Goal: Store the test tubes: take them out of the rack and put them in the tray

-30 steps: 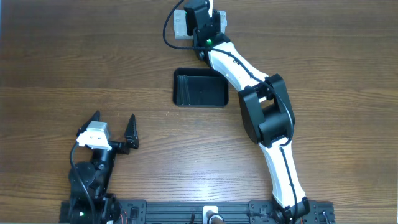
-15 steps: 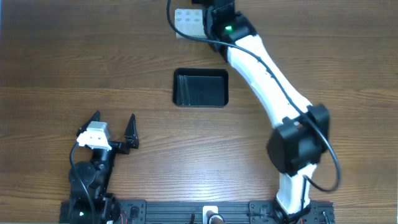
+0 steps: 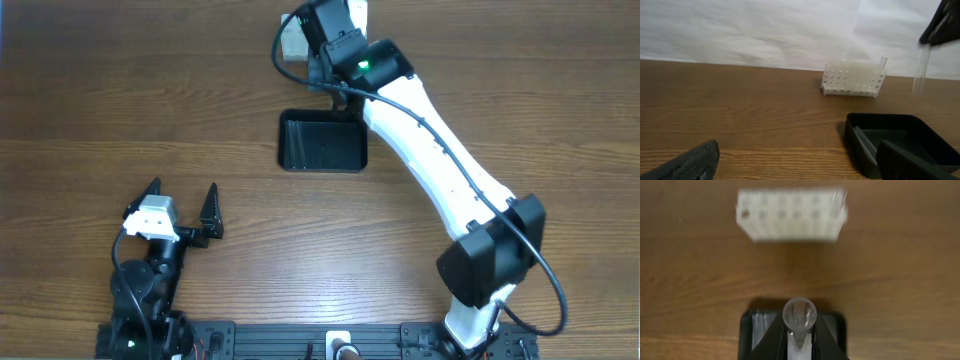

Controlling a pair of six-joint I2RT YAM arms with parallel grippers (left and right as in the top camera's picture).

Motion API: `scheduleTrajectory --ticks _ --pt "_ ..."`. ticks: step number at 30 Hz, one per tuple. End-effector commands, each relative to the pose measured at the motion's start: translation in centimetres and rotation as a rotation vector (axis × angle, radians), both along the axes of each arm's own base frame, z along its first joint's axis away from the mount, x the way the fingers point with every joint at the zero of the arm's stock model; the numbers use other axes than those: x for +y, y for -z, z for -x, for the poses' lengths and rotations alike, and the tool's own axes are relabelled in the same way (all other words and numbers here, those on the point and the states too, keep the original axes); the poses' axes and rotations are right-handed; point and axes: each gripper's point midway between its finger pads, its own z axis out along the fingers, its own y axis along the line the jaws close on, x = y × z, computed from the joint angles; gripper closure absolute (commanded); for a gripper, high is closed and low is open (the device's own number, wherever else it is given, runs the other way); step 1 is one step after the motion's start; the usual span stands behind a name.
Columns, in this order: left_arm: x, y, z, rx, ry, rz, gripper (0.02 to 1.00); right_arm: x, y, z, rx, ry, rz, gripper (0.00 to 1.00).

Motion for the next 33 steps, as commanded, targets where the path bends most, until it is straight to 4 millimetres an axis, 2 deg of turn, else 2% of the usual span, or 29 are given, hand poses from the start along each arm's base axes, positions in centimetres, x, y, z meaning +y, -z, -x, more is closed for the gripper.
scheduleTrajectory --ticks 1,6,11,20,22,25,28,30,33 --pt "0.0 0.2 0.0 0.000 0.003 -0.014 0.018 0.9 6.1 0.8 0.151 0.050 -0.045 0.921" --pt "0.0 0.2 0.0 0.000 0.003 -0.014 0.018 2.2 9.5 1.2 0.226 0.024 -0.042 0.925" --pt "0.0 0.2 0.0 0.000 0.003 -0.014 0.018 2.6 11.8 1.5 0.267 0.020 -0.017 0.921" --pt "0.0 0.2 0.0 0.000 0.003 -0.014 0.018 3.5 14.6 2.4 0.330 -0.002 -0.006 0.908" --pt "0.0 0.2 0.0 0.000 0.003 -0.014 0.018 3.5 15.7 2.6 0.349 -0.002 0.007 0.873" --pt "0.0 0.2 0.0 0.000 0.003 -0.014 0.018 3.6 16.2 2.6 0.355 -0.003 0.012 0.833" --pt "0.0 0.2 0.0 0.000 0.003 -0.014 0.018 3.8 16.0 2.4 0.341 -0.014 0.007 0.735" --pt "0.0 0.2 0.0 0.000 0.003 -0.014 0.018 4.0 15.5 2.1 0.324 -0.021 0.000 0.691" --pt "0.0 0.2 0.0 0.000 0.003 -0.014 0.020 4.4 13.4 1.0 0.252 -0.073 0.000 0.601"
